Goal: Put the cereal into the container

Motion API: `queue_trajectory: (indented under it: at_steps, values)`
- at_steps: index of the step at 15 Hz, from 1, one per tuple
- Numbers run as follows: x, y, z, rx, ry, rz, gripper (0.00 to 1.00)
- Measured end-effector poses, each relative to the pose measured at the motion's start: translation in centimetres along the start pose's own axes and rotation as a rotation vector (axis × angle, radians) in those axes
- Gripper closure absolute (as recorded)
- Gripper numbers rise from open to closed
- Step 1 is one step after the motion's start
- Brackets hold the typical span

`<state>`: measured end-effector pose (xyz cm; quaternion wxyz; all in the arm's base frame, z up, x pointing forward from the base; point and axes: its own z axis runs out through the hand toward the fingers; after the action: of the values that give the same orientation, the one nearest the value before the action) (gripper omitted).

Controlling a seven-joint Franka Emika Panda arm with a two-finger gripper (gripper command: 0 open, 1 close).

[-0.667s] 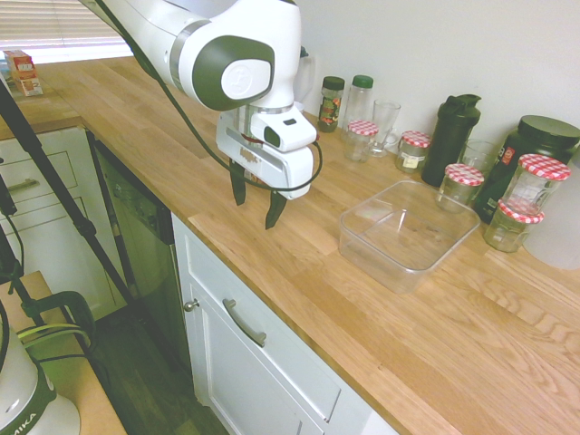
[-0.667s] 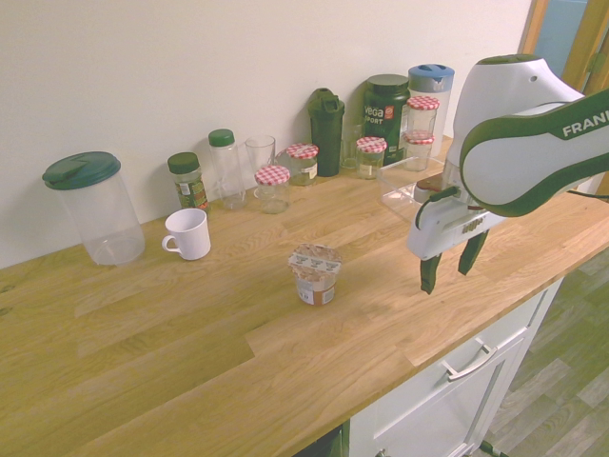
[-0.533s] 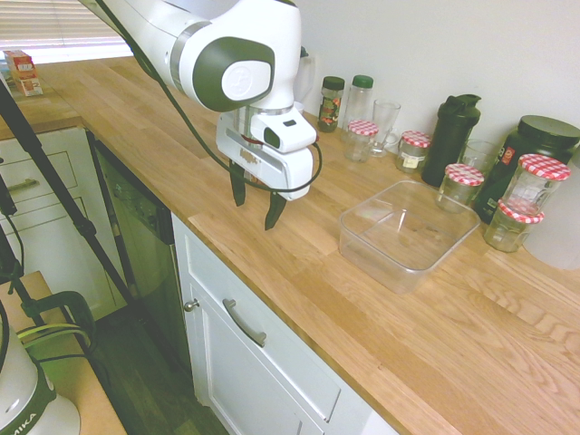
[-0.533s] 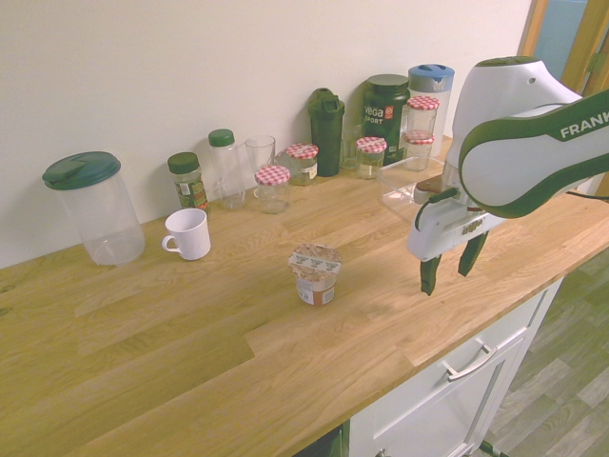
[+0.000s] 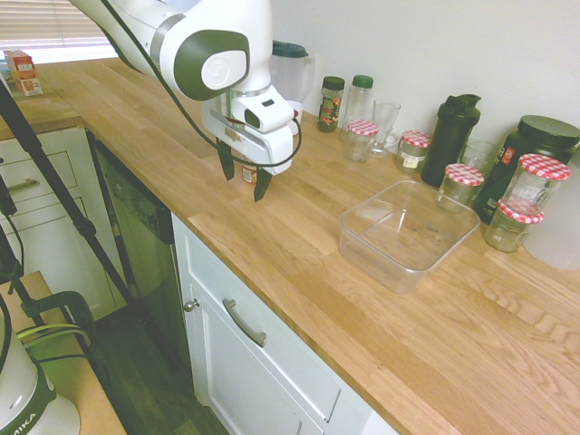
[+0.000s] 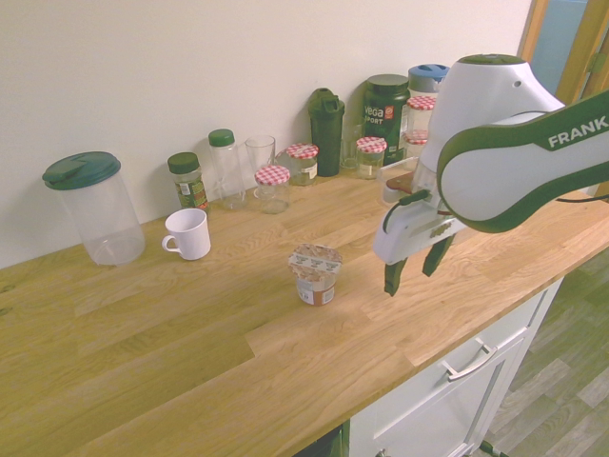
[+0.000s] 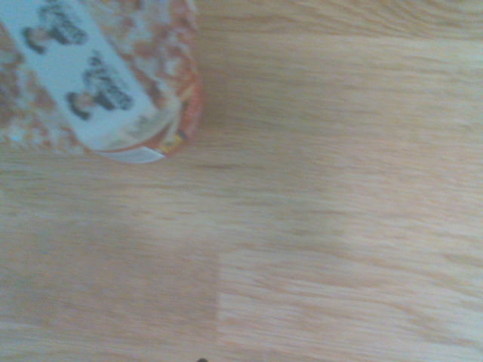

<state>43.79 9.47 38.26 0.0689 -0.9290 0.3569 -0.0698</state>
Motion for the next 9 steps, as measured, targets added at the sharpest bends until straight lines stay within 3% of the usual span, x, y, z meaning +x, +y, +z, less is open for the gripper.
queue_trajectory:
  at_steps: [5,9]
  values:
    - [-0.9,-6.2,1.8,0.097,0.013,-0.070,0.00]
    - [0.1,-8.4,3.3,0.082,0.035,-0.132,0.00]
